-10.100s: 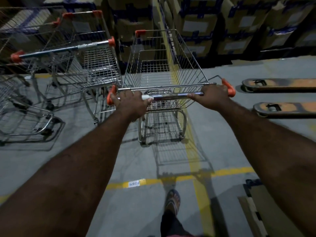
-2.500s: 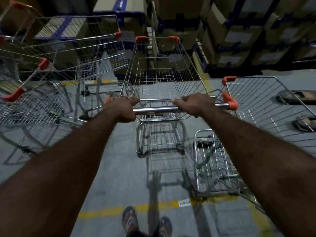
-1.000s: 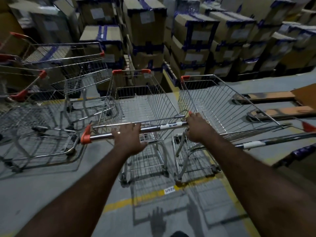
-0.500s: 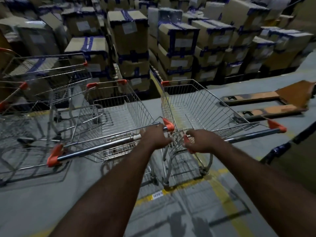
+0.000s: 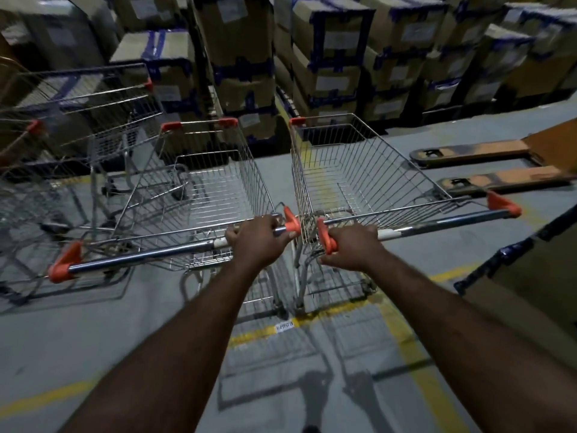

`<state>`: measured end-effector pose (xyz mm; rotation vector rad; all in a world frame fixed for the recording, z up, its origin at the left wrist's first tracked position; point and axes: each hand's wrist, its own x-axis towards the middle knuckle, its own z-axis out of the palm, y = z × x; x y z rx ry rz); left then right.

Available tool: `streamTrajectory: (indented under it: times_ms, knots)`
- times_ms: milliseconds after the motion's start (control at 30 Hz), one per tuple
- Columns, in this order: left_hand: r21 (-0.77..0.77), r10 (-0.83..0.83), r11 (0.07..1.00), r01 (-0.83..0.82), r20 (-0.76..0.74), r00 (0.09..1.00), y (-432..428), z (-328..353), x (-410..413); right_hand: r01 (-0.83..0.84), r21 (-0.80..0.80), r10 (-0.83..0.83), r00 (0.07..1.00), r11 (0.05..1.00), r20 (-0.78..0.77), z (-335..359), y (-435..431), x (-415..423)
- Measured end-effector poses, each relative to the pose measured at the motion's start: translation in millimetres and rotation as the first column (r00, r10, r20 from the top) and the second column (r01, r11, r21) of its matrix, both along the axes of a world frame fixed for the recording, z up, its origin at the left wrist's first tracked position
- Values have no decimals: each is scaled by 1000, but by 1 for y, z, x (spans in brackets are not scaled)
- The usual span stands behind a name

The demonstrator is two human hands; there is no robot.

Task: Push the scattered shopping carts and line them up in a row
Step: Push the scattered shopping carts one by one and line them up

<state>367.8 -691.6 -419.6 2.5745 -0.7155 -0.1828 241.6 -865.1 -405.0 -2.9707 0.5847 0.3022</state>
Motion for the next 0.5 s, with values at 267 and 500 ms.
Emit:
streamTrajectory:
  times_ms: [267, 500]
  knots:
    - [63, -47, 997, 45, 32, 998, -13, 2, -28, 14, 14, -14, 1000, 1000, 13, -4, 1, 1]
    - [53, -73, 996, 70, 47, 996, -5, -7, -39, 4, -5, -4, 1000, 1000, 28, -12, -3, 4]
